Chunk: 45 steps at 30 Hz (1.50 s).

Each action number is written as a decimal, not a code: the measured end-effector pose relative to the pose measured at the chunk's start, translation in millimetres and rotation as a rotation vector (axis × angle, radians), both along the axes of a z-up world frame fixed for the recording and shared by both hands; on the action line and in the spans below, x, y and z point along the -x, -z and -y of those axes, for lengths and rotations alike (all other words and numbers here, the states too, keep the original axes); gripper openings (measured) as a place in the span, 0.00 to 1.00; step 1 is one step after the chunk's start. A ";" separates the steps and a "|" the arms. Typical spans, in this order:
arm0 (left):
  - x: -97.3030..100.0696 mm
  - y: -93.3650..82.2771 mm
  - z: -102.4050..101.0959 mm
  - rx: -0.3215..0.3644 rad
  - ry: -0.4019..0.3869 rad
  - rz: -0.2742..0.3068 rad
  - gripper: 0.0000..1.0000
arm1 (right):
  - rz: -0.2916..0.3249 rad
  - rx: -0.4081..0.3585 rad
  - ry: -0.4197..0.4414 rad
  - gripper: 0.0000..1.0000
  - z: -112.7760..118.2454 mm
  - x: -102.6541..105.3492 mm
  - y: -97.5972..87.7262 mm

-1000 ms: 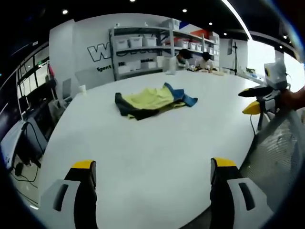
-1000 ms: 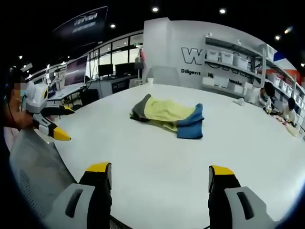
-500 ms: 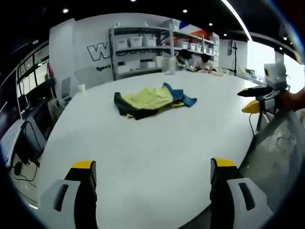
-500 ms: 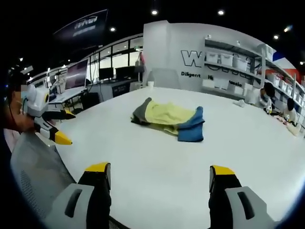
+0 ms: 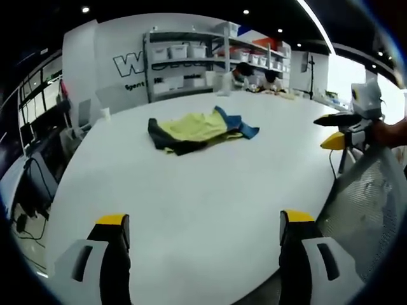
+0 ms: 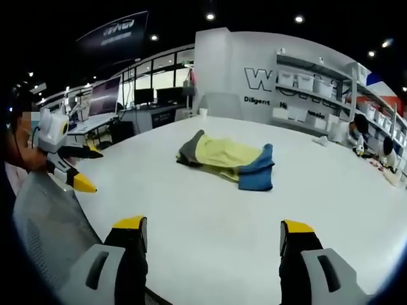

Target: Fold the garment on the visible template until the final outline fits inside the template.

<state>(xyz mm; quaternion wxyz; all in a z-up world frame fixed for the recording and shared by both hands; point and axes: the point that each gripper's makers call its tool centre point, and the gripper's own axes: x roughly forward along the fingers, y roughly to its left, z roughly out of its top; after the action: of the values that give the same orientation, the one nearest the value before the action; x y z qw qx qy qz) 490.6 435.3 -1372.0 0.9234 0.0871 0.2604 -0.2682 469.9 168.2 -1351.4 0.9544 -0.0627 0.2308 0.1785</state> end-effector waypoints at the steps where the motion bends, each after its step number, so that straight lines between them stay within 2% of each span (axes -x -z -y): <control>1: -0.4 0.1 -0.5 0.004 -0.002 -0.001 0.98 | 0.003 0.001 -0.001 0.85 -0.2 -0.1 -0.3; 7: -0.1 -1.3 -0.7 -0.011 0.002 0.008 0.97 | 0.005 0.009 -0.021 0.86 -4.0 0.4 -1.0; 10: -0.6 -1.8 -2.0 -0.016 0.001 0.009 0.98 | -0.010 0.066 -0.059 0.80 -6.6 2.7 1.8; 16: -3.0 -0.3 -3.6 -0.075 0.038 0.015 0.99 | -0.008 0.056 -0.082 0.84 -12.7 2.7 0.3; 20: -6.4 -2.1 -0.5 -0.089 0.061 0.019 0.99 | -0.006 0.056 -0.104 0.84 -17.4 -0.3 -3.4; 24: -13.0 -9.6 3.4 -0.100 0.084 0.039 0.97 | -0.007 0.087 -0.165 0.85 -25.4 -4.5 -4.1; 28: -21.1 -15.0 8.5 -0.142 0.143 0.077 0.91 | 0.000 0.127 -0.210 0.84 -28.9 -11.4 -6.2; 32: -30.1 -19.3 12.8 -0.150 0.164 0.086 0.91 | 0.005 0.142 -0.228 0.83 -28.7 -20.1 -9.4; 36: -38.2 -23.4 16.0 -0.155 0.180 0.088 0.88 | 0.004 0.194 -0.267 0.81 -26.4 -26.6 -10.7; 41: -50.2 -30.7 23.7 -0.161 0.216 0.108 0.88 | 0.026 0.233 -0.307 0.80 -22.5 -38.9 -20.6; 45: -59.3 -27.5 24.7 -0.159 0.217 0.103 0.87 | 0.036 0.236 -0.318 0.79 -19.6 -52.2 -26.0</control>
<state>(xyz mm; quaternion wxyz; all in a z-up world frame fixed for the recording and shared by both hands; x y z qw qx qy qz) 550.0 410.7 -1344.4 0.8912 0.2013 0.2221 -0.3404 522.1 187.8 -1325.4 0.9042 -0.2128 0.2204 0.2977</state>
